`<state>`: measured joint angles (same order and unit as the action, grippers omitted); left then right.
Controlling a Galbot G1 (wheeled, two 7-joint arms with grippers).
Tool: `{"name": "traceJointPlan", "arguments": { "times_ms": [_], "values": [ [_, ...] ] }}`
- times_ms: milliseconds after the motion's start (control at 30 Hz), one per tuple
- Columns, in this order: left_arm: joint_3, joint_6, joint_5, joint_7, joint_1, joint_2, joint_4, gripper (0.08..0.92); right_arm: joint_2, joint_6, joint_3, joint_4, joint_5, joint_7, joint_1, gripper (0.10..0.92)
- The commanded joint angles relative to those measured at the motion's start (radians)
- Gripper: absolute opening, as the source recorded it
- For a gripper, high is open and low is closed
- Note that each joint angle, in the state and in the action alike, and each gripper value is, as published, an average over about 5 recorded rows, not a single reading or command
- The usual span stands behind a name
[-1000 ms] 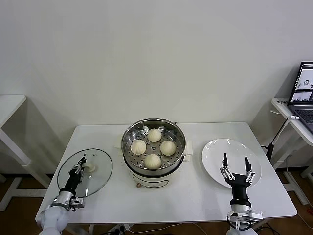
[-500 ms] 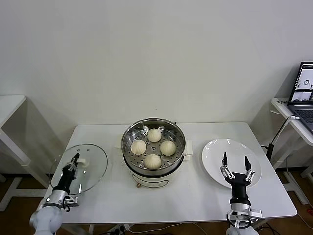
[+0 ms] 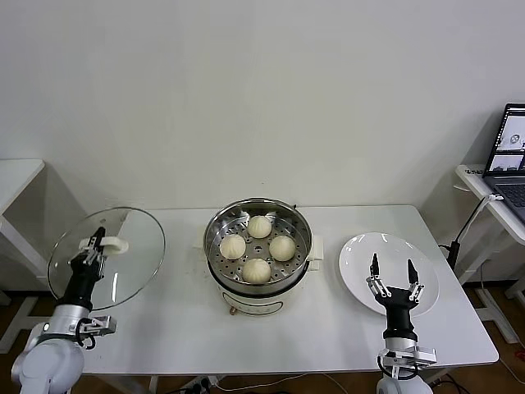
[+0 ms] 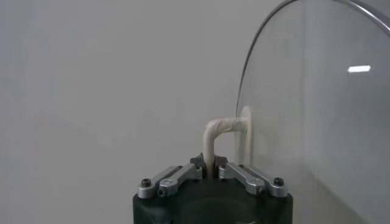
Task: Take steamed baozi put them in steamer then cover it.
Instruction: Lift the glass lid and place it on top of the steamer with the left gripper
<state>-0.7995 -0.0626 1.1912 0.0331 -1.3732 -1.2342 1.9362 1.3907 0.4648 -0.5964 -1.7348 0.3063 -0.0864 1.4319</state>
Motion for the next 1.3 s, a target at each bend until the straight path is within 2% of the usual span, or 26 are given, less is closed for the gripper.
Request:
{"name": "traceJointPlan", "arguments": {
  "times_ms": [33, 300, 567, 933, 1300],
  "values": [
    [0.290, 0.369, -0.043, -0.265, -0.020, 0.109, 0.337, 0.193, -0.001, 0.009, -0.004, 0.005, 0.003, 0.002, 0.000, 0.823],
    [0.577, 0.514, 0.129, -0.365, 0.154, 0.122, 0.261, 0.193, 0.000, 0.018, -0.018, -0.005, 0.002, 0.003, 0.016, 0.823],
    [0.774, 0.619, 0.200, -0.402, 0.335, 0.045, 0.147, 0.193, 0.013, 0.015, -0.025, -0.010, -0.009, 0.003, 0.026, 0.823],
    [0.864, 0.706, 0.255, -0.409, 0.464, -0.079, 0.003, 0.193, 0.029, 0.019, -0.027, 0.013, -0.034, 0.001, 0.027, 0.823],
    [0.904, 0.696, 0.307, -0.395, 0.482, -0.155, -0.047, 0.193, 0.036, 0.020, -0.024, 0.036, -0.051, 0.000, 0.016, 0.823]
  ]
}}
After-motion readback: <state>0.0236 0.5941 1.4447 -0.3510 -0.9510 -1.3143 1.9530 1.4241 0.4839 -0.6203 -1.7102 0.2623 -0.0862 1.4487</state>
